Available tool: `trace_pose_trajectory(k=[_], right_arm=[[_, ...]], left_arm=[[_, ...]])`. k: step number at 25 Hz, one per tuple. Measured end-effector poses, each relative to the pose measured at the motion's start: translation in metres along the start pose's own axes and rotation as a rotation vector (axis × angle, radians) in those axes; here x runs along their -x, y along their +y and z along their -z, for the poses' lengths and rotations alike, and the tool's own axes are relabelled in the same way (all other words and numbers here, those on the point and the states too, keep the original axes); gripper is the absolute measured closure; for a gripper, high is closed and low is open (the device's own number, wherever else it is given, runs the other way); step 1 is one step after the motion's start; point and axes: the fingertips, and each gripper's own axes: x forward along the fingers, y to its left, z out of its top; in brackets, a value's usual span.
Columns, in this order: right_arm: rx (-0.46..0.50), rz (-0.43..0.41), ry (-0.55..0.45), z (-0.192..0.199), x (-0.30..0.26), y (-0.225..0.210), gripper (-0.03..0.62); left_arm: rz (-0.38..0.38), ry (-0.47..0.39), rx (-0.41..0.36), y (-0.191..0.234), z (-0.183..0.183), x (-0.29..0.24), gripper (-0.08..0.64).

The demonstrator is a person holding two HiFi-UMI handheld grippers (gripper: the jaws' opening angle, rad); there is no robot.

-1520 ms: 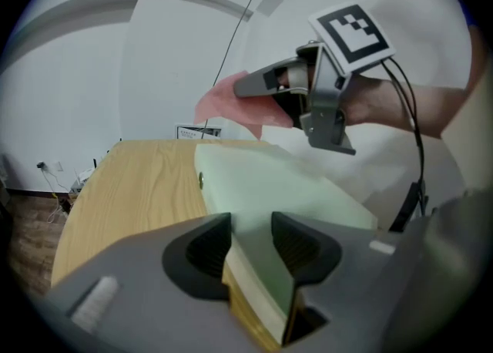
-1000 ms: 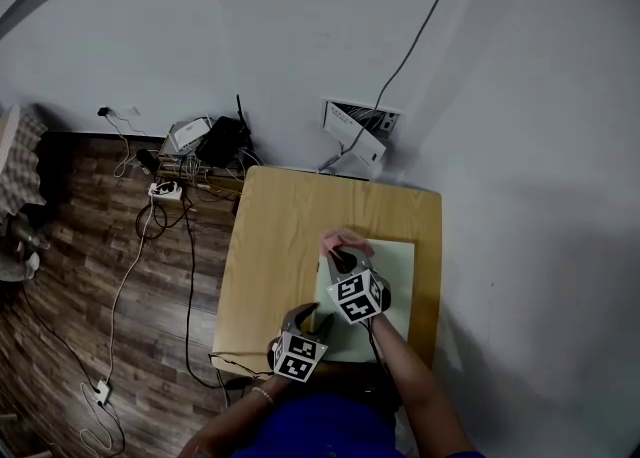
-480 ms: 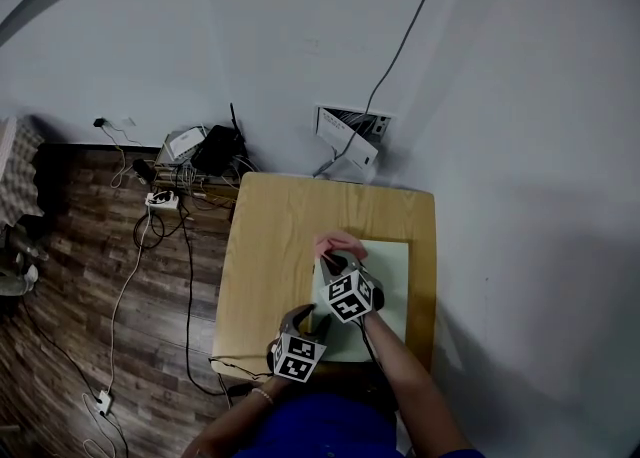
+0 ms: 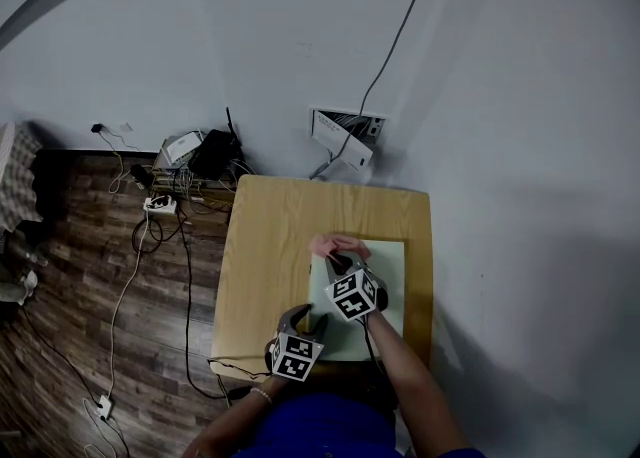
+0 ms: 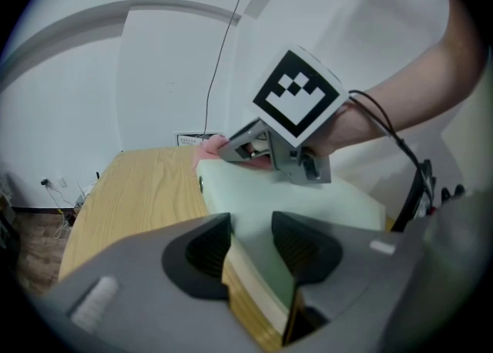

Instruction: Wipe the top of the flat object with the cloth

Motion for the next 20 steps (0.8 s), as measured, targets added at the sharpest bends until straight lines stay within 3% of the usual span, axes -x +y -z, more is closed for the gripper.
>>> trace_pose_trajectory(k=[20], right_arm=[[-0.073,0.114,0.049,0.053,0.035,-0.051,0.575]], left_arm=[[-0.004,-0.001,0.001,0.000,-0.001,-0.002,0.390]])
